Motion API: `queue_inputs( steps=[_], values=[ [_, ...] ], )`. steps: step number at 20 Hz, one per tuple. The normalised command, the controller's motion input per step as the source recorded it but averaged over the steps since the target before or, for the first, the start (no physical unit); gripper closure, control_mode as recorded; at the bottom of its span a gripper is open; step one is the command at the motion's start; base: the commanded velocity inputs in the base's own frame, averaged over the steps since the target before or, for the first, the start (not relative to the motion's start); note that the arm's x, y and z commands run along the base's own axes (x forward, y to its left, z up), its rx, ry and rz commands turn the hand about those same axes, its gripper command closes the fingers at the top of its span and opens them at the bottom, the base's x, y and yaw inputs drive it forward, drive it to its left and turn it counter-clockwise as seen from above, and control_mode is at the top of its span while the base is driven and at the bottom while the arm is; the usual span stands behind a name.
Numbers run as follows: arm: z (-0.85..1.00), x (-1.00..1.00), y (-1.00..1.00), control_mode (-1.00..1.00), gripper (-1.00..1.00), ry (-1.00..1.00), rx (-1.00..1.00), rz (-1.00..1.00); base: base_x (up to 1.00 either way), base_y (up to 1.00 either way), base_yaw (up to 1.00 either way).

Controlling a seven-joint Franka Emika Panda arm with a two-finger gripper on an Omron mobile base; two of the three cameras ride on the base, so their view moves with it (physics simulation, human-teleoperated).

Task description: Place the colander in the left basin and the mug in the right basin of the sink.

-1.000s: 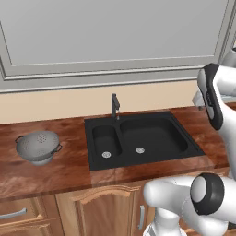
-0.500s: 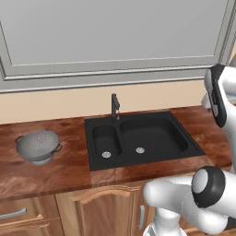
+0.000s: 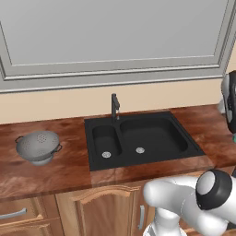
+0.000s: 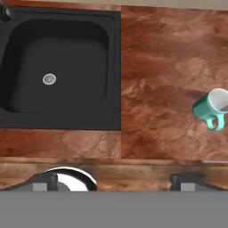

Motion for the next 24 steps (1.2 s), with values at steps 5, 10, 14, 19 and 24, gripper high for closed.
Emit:
queue_inputs(
  steps=[5, 10, 14, 19, 24],
  values=[
    [-0.10, -0.19, -0.38, -1.00, -1.00, -0.05, 0.00, 0.00, 0.00, 0.00, 0.00],
    [-0.13, -0.18, -0.35, -1.00, -1.00, -0.06, 0.00, -0.01, 0.00, 0.00, 0.00],
    [-0.12, -0.11, -0.40, -1.00, -1.00, 0.00, 0.00, -0.02, 0.00, 0.00, 0.00],
    [-0.18, -0.11, -0.37, -1.00, -1.00, 0.03, 0.00, 0.00, 0.00, 0.00, 0.00],
    [-0.22, 0.00, -0.37, -1.00, -1.00, 0.11, 0.00, 0.00, 0.00, 0.00, 0.00]
  ],
)
